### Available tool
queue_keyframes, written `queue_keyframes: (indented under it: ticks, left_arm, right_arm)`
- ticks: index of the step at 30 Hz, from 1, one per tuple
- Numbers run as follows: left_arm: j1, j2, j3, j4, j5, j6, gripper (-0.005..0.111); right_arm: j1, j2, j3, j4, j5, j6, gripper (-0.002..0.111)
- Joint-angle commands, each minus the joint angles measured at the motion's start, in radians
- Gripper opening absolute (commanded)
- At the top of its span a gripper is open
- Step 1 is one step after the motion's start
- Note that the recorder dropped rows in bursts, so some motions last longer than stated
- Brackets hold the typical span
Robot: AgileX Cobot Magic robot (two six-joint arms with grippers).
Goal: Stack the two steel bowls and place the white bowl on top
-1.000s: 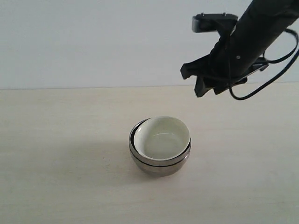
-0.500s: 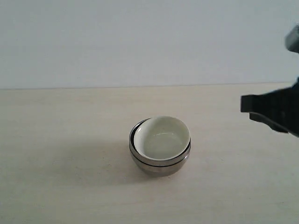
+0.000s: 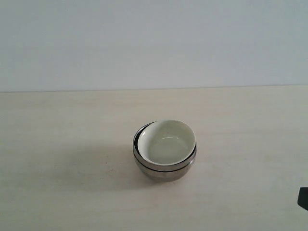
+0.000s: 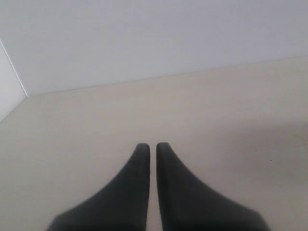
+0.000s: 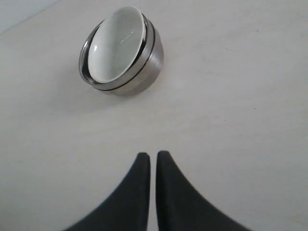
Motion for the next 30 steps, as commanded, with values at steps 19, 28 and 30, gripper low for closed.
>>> queue_keyframes:
  ticks: [19,28,30]
  left_arm:
    - [0.002,-0.004,0.003,-0.007,-0.008,-0.010,0.004]
    - [0.002,-0.004,0.003,-0.007,-0.008,-0.010,0.004]
    - [0.002,-0.004,0.003,-0.007,-0.008,-0.010,0.004]
  right_arm:
    - [-0.175,-0.403,0.336,-0.041,-0.605,-0.218,0.000]
    - [-0.254,-0.475,0.336,-0.048,-0.449,-0.428,0.000]
    - [-0.256,-0.475,0.336,-0.048,-0.413,-0.468,0.000]
